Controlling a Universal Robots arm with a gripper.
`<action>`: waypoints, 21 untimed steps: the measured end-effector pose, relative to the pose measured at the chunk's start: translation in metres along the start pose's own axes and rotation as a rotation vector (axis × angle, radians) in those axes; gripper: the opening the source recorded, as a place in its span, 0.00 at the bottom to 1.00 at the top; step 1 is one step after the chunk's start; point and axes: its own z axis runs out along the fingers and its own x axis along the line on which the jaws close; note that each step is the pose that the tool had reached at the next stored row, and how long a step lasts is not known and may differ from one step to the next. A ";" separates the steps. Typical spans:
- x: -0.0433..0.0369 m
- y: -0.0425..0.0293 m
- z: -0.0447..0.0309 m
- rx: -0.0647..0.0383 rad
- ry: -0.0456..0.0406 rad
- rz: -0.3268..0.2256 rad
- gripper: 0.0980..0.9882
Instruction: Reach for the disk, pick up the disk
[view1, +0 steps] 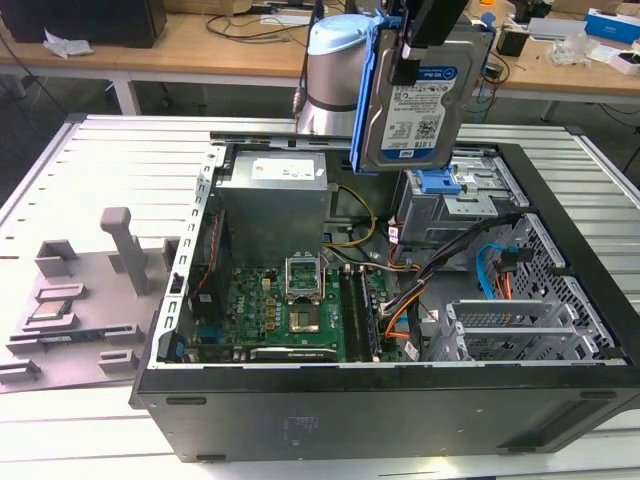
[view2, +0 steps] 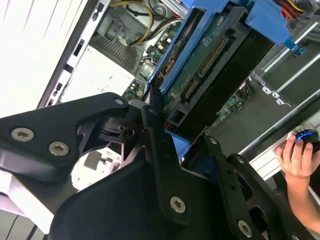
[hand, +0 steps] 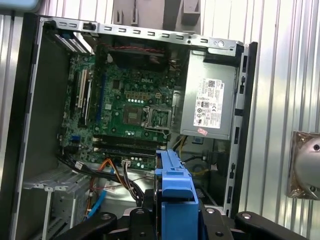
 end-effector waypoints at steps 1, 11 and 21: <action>0.0017 0.0002 0.0001 0.000 -0.0001 0.000 0.30; 0.0224 0.0022 0.0002 0.000 -0.0001 0.000 0.30; 0.0463 0.0045 0.0003 0.000 -0.0001 0.000 0.30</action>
